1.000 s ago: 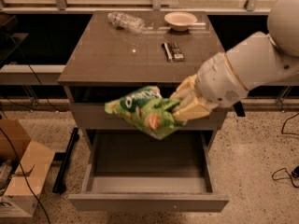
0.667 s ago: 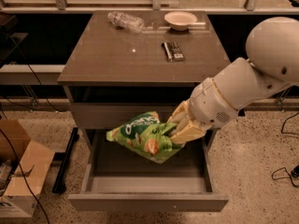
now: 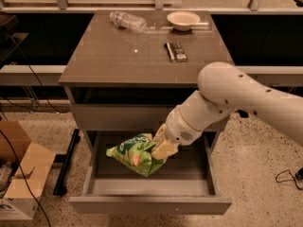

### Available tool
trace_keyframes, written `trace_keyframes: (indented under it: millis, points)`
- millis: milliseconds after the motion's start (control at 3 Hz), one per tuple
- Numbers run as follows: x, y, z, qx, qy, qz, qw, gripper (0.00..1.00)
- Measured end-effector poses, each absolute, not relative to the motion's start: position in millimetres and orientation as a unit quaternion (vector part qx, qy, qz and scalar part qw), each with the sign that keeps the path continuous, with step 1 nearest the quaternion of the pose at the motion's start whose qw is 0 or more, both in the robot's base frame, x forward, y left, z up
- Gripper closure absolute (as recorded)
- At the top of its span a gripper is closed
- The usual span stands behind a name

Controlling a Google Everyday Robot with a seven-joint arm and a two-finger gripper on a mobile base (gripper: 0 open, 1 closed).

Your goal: Place green rice chip bag into middle drawer

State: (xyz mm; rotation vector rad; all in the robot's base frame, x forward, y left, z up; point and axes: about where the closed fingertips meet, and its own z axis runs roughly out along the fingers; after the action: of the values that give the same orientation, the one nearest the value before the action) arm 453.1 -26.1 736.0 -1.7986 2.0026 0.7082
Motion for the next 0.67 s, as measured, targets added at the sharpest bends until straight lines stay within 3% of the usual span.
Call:
trace_keyframes:
  millis: [667]
  points:
    - [503,-19,633,-0.512,0.813,0.233,0.146,1.0]
